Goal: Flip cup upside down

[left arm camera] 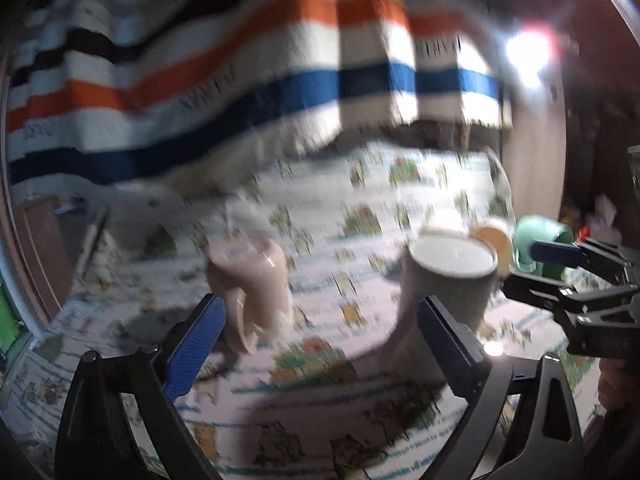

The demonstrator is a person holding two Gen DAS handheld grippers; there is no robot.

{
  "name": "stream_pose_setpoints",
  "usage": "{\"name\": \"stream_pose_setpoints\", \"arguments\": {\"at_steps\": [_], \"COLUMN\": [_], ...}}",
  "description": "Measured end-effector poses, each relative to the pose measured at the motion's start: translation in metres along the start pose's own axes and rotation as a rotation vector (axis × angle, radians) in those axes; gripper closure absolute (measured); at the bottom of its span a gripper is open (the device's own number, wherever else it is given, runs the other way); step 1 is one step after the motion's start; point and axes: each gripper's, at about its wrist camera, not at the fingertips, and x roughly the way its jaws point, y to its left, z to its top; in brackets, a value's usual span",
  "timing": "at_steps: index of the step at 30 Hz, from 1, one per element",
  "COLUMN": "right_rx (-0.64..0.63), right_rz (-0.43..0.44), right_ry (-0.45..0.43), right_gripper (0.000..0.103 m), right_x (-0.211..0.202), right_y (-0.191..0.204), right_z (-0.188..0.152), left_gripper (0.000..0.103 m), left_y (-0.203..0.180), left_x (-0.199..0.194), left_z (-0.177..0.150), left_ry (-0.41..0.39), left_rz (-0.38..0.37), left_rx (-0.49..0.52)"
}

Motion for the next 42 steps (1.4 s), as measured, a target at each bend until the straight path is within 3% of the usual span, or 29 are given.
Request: {"name": "stream_pose_setpoints", "arguments": {"at_steps": [1, 4, 7, 10, 15, 22, 26, 42], "right_rx": [0.003, 0.015, 0.034, 0.032, -0.001, 0.04, 0.021, 0.02], "right_rz": [-0.005, -0.018, -0.021, -0.038, -0.053, -0.14, -0.1, -0.093], "right_ry": [-0.02, -0.068, -0.103, -0.14, -0.12, -0.138, -0.131, -0.13], "right_gripper": [0.017, 0.015, 0.0, 0.0, 0.0, 0.0, 0.0, 0.0], "right_x": [-0.003, -0.011, -0.014, -0.018, -0.013, -0.017, -0.017, -0.018], "right_y": [-0.001, -0.005, -0.009, -0.01, -0.006, -0.012, -0.012, -0.011], "right_z": [-0.001, -0.007, -0.01, -0.01, -0.008, -0.01, -0.01, -0.009], "left_gripper": [0.0, 0.0, 0.0, 0.0, 0.0, 0.0, 0.0, 0.0], "left_y": [0.003, 0.009, 0.012, 0.012, 0.01, 0.011, 0.01, 0.012], "left_x": [-0.004, -0.008, -0.01, -0.009, -0.011, 0.0, 0.005, 0.006], "left_z": [0.0, 0.0, -0.005, -0.007, -0.007, -0.008, -0.01, -0.011], "left_ry": [-0.032, -0.077, -0.11, -0.119, -0.13, -0.066, -0.042, -0.045], "left_rz": [0.007, -0.012, -0.016, -0.019, -0.009, 0.014, 0.007, 0.015], "left_rx": [-0.012, -0.048, -0.067, -0.071, -0.059, -0.07, -0.066, -0.069]}}
